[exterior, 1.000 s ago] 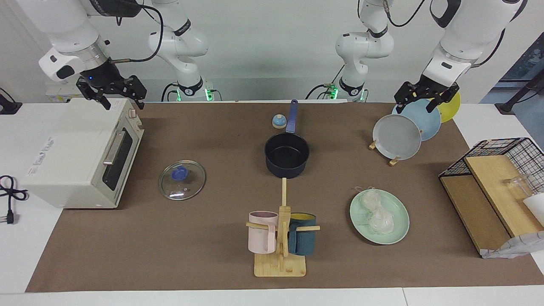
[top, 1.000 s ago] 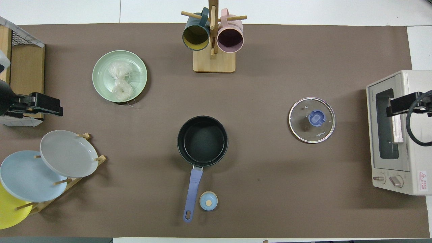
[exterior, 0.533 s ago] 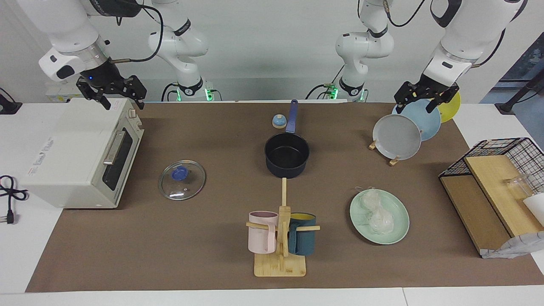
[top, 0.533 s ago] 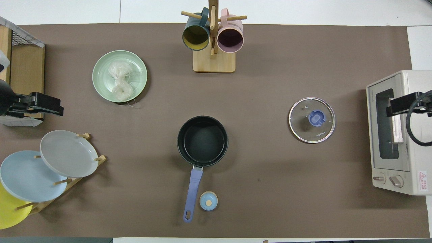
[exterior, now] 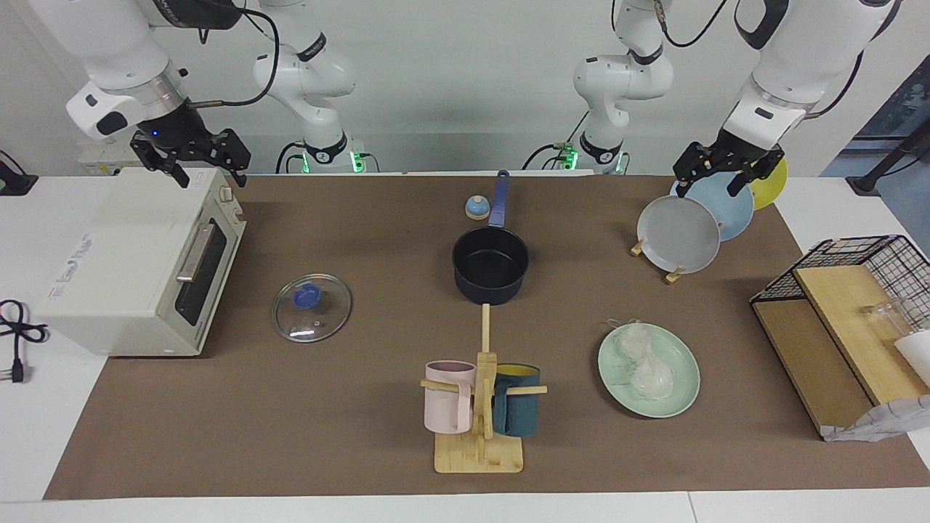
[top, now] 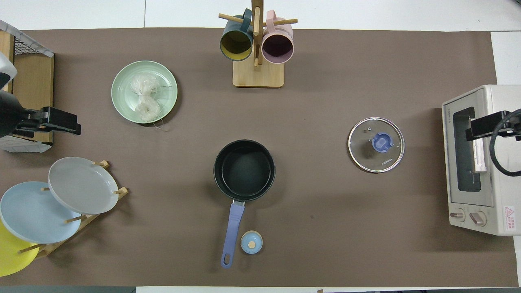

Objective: Transfer vermicelli from plate to pot

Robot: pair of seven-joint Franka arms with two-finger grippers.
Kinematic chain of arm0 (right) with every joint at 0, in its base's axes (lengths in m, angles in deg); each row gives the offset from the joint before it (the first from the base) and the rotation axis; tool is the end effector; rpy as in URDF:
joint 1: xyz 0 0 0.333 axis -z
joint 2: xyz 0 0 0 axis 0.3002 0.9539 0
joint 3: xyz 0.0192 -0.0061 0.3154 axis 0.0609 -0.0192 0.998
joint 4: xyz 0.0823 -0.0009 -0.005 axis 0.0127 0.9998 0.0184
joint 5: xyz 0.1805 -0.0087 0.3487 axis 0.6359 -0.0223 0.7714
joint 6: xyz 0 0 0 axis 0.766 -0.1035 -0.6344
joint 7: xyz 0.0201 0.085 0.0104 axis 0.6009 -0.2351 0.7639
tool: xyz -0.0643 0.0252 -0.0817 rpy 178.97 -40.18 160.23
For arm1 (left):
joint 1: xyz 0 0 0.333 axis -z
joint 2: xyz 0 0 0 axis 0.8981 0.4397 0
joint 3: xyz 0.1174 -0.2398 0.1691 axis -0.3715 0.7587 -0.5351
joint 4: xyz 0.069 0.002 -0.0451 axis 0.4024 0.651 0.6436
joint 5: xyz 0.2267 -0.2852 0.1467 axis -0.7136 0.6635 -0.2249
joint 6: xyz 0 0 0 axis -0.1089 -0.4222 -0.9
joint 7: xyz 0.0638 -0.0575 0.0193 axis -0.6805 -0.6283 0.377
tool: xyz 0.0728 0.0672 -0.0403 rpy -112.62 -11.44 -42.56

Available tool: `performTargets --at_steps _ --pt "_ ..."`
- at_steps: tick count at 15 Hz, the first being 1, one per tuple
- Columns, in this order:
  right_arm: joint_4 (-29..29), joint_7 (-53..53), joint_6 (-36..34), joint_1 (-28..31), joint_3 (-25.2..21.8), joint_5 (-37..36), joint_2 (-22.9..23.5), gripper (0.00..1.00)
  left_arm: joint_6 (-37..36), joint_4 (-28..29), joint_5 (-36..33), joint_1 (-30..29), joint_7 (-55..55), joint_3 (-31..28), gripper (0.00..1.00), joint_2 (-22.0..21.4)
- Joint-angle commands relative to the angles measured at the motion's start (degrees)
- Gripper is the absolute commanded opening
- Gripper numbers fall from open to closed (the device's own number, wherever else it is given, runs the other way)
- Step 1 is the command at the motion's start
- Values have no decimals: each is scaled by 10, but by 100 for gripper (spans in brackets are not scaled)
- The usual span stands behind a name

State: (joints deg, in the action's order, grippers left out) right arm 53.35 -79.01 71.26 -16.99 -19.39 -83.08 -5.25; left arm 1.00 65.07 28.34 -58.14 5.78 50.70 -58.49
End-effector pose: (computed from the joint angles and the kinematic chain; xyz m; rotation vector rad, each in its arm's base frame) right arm 0.5335 -0.0275 0.6357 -3.1201 0.0366 0.1108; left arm 0.5448 -0.0695 0.6136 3.1048 -0.0633 -0.0442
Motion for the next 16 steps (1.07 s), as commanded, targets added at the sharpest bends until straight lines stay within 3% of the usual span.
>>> performTargets --at_steps 1,8,12,16 --pt "10 6 -1 4 -1 6 -10 100 47 1 10 8 5 -5 100 43" --pt "10 6 -2 2 -2 7 -10 100 215 8 20 17 -2 -2 100 179" --pt "14 11 -5 4 -1 5 -13 100 292 13 16 26 -3 -2 100 234" --pt "74 11 87 -4 3 5 -17 100 343 17 11 47 -3 -4 100 281"
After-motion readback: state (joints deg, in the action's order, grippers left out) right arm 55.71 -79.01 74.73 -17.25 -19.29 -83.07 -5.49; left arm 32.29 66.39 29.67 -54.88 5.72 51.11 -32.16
